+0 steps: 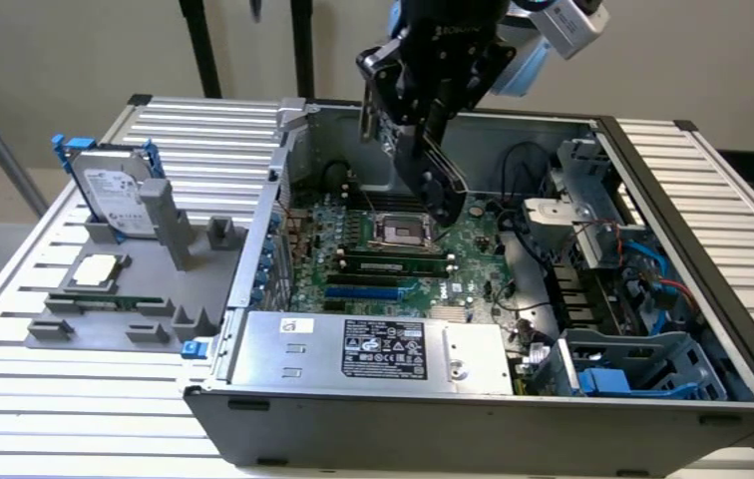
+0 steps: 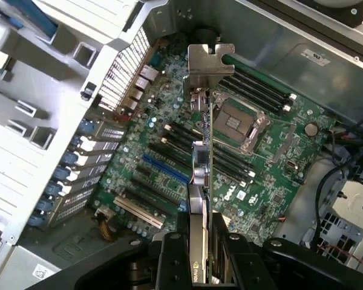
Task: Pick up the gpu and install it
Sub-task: 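Insert the gpu into the slot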
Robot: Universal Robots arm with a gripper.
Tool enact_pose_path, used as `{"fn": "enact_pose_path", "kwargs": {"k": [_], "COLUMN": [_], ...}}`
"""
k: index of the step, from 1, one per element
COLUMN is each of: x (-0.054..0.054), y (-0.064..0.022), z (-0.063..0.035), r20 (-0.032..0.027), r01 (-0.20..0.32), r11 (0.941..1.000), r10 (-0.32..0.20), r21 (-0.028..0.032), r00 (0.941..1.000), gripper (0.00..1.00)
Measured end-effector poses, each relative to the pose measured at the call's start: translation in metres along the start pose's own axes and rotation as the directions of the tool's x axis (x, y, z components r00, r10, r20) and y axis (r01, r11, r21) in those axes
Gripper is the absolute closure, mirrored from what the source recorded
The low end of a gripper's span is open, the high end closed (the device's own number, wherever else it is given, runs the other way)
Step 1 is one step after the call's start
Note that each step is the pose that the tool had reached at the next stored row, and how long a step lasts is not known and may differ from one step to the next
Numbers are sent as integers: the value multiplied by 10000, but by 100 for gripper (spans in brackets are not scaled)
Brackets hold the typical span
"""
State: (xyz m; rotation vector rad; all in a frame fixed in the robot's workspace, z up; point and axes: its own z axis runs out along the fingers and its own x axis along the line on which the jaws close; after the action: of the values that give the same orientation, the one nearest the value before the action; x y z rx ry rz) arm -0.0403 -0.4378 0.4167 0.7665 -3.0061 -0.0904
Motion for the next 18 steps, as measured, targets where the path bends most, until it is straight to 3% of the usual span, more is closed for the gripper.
{"fn": "enact_pose_path", "kwargs": {"k": [4,9,13,18], "x": [0,-1,-1,-1], "y": [-1,-1,-2,-3], "z": [9,19,28,40], "r20": [-48,-111,-160,-223], "r01": [717,1630,2334,3210], "r11": [9974,9866,9724,9471], "r10": [-717,-1629,-2333,-3209], "r21": [14,28,34,37], "r00": [9974,9866,9723,9469], "gripper": [73,73,73,73]}}
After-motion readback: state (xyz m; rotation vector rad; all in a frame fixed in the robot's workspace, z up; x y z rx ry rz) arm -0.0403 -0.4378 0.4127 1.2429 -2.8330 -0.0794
